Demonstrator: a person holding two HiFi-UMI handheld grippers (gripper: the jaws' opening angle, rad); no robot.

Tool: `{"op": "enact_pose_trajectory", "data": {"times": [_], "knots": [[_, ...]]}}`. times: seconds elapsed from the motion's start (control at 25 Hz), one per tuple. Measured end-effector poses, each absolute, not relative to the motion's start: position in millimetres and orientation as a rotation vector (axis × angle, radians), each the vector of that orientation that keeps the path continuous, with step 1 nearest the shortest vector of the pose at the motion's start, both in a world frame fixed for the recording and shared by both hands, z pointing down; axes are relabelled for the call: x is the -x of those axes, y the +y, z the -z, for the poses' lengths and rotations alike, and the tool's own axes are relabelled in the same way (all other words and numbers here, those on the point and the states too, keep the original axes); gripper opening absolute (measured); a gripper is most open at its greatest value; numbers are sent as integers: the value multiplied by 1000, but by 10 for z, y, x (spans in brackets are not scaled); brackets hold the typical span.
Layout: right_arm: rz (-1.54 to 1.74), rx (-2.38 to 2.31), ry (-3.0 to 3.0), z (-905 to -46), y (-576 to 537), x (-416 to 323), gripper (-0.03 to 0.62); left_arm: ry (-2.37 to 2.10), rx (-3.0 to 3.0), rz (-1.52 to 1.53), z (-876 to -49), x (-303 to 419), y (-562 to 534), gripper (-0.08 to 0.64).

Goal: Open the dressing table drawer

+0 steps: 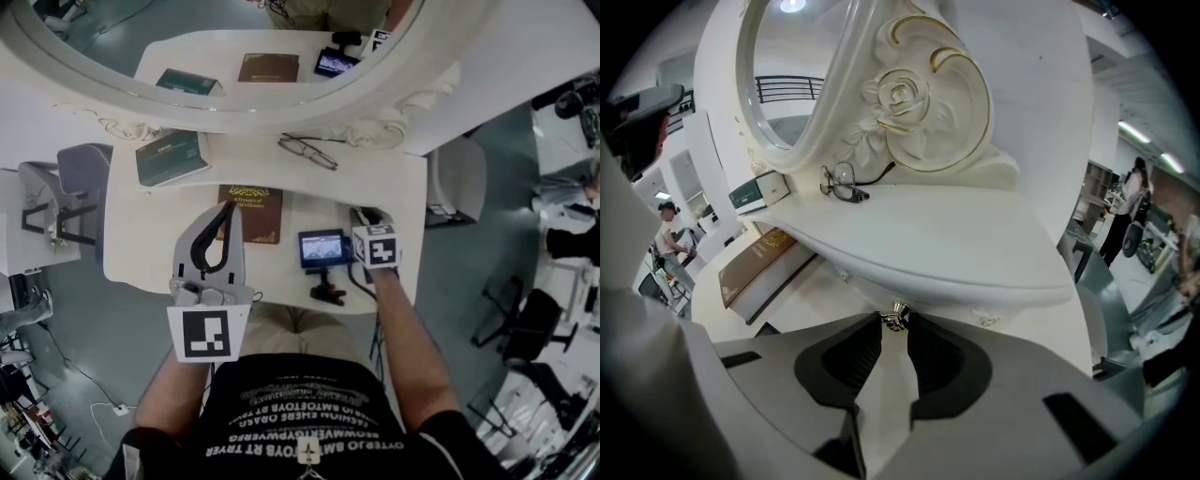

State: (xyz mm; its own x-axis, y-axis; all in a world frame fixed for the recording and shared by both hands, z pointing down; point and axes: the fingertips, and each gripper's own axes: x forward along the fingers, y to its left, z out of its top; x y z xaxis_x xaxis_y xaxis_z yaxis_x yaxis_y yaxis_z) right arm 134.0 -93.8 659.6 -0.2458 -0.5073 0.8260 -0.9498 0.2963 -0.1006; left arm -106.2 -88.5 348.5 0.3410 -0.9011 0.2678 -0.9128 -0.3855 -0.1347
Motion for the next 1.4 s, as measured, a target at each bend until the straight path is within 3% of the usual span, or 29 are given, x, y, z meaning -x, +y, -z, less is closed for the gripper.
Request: {"op": "enact_pose_trajectory", "data": {"times": [1.4], "knots": [[-782,-1252,-1889,-6710,-500,-1331,81,-1726,-2557,-443,-3412,990,-781,2]]}}
